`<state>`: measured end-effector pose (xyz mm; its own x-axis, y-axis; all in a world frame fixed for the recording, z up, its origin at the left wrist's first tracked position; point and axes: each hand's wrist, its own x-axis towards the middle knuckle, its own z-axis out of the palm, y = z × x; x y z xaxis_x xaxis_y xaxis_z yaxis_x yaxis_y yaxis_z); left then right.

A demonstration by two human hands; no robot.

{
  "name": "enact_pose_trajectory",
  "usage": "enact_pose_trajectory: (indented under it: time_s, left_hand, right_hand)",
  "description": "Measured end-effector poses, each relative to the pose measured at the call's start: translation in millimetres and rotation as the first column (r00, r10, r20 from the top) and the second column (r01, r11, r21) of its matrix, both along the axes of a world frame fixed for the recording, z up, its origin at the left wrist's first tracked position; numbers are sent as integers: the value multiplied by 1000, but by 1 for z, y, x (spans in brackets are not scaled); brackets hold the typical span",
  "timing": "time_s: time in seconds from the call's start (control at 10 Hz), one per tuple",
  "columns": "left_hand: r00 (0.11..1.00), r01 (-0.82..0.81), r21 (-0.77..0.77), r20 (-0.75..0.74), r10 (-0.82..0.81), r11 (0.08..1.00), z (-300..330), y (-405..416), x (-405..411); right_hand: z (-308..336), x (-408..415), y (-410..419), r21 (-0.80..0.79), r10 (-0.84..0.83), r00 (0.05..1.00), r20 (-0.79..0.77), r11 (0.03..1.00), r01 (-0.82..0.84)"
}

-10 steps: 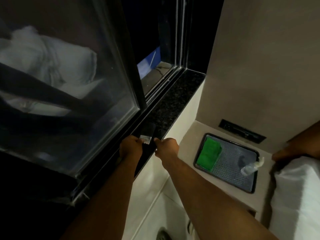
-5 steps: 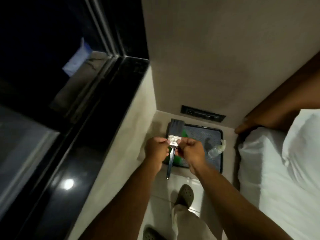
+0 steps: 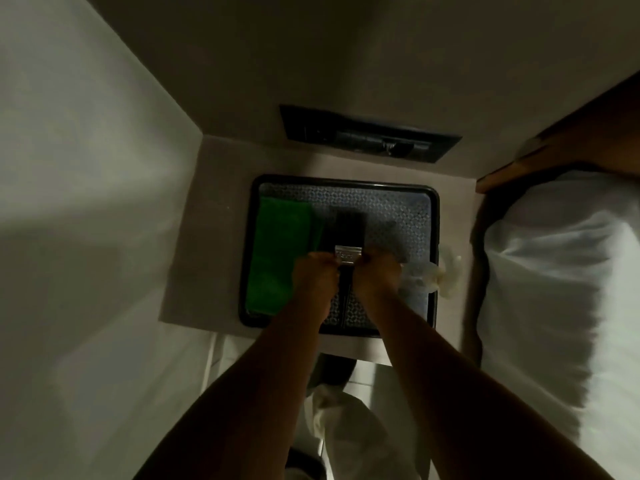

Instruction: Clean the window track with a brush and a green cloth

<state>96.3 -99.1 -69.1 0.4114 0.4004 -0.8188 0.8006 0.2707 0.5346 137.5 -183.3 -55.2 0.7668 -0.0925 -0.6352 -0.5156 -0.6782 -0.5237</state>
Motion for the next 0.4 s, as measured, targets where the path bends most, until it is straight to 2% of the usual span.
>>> enact_pose_trajectory:
  time_s: [0.1,0.2,0.3,0.4]
  left_hand:
    - [995,91,31,-36,-90,995,-5,3,0]
    - [966,258,55,-43,-256,964,6,11,-1]
    - [916,402,153,-61,-398,903,36,25,-9]
    - [885,466,238,-120,-450,852,82,45,-28]
  right_hand:
    - [-14,1,2,-1,-32,999,-42,999,32]
    - [-17,-1,4,1,2,998,-66,1000,-2]
    - [0,-4,9,-9,75,995,-62,997,-75]
    - [30,-16,6,-23,139,989,-44,990,-140]
